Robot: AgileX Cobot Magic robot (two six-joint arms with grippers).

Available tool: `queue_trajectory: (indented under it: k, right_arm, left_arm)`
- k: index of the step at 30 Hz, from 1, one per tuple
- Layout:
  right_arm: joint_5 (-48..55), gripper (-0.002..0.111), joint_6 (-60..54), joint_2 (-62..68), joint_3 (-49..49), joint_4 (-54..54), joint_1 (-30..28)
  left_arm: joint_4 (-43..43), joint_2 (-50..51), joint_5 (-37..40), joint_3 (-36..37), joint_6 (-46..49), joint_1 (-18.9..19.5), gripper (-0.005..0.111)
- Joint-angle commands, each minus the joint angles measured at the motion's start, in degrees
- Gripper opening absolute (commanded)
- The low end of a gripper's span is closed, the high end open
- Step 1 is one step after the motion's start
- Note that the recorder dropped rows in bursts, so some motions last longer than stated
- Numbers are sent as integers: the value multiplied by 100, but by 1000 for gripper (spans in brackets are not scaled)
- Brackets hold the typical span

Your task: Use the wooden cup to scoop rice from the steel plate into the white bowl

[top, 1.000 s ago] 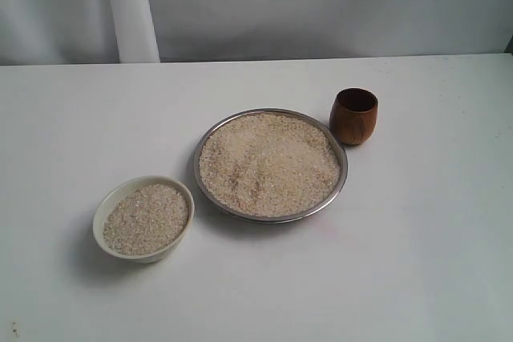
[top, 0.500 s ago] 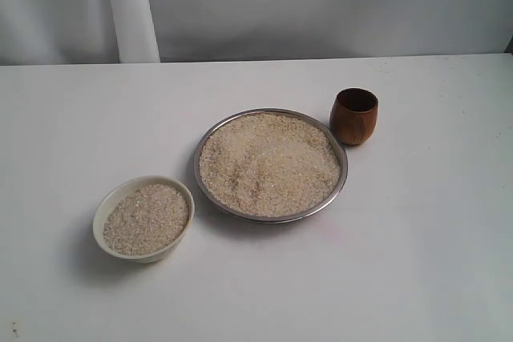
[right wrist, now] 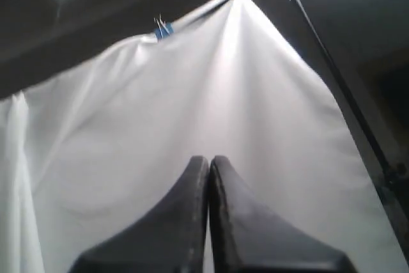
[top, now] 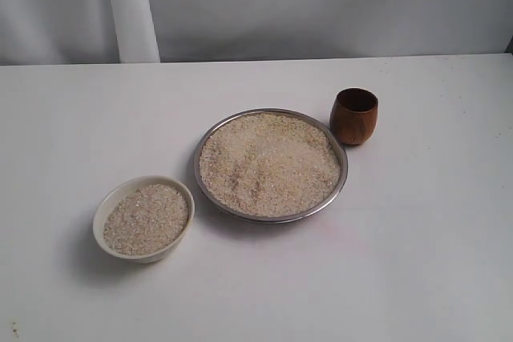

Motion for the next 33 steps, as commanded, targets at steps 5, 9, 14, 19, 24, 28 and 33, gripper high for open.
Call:
queue_trajectory:
  k: [5,9,14,19,24,28,33]
  right_arm:
    - [3204,0,-514,2276,-2810,-1177,481]
    - [4401,0,-1931,3191,-3806,-893,982]
    - [5486,0,-3549,4276,-4630,150,1271]
    - [5597,0,-3867,5245,-4765,516,1285]
    - [5210,0,-3867,6180,-4743,1012,1285]
    - [4643,0,-3884,7102,-4743,1266,1285]
    - [3982,0,-4160,8041,-4743,1266,1306]
  left_arm:
    - [2,-14,-33,9,-22,-15,0]
    - [2,-14,-33,9,-22,-15,0]
    - [2,-14,-33,9,-22,-15,0]
    - [2,-14,-33,9,-22,-15,0]
    - [2,-14,-33,9,-22,-15,0]
    - [2,-14,-33,9,-22,-15,0]
    - [2,-14,-33,9,-22,-15,0]
